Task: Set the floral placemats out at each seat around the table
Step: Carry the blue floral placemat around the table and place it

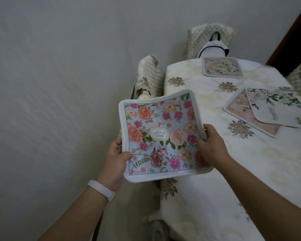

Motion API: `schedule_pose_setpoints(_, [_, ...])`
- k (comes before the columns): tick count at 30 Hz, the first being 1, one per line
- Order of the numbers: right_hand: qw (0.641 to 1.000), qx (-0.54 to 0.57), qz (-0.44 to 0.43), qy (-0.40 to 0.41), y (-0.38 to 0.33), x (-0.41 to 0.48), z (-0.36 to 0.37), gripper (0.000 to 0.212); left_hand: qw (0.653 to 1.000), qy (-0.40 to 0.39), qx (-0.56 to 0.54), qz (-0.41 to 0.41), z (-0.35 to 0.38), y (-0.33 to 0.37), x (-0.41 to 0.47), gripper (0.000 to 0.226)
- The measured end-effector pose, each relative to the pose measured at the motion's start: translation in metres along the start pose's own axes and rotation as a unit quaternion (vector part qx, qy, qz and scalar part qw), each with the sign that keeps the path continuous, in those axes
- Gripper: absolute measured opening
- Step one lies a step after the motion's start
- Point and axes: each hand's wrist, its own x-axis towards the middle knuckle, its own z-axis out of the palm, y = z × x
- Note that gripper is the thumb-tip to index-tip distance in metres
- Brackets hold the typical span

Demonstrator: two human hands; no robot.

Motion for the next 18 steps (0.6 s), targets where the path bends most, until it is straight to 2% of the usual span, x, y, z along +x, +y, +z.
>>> schedule_pose_setpoints(4, [0.999, -0.010, 0.031, 0.044, 0.012, 0.016, -0.019, 0.039, 0.999, -0.040, 0.023, -0.017, 0.033, 0.002, 0.031, 0.044])
schedule_pose_setpoints(11, [0.986, -0.097, 0.098, 0.091, 0.050, 0.037, -0.028, 0.039, 0.983, -0.099, 0.150, -0.033, 0.078, -0.019, 0.078, 0.040])
schedule_pose_setpoints(18, [0.979, -0.065, 0.159, 0.112, 0.088, 0.069, -0.030, 0.036, 0.976, -0.101, 0.161, -0.101, 0.118, -0.054, 0.132, 0.034])
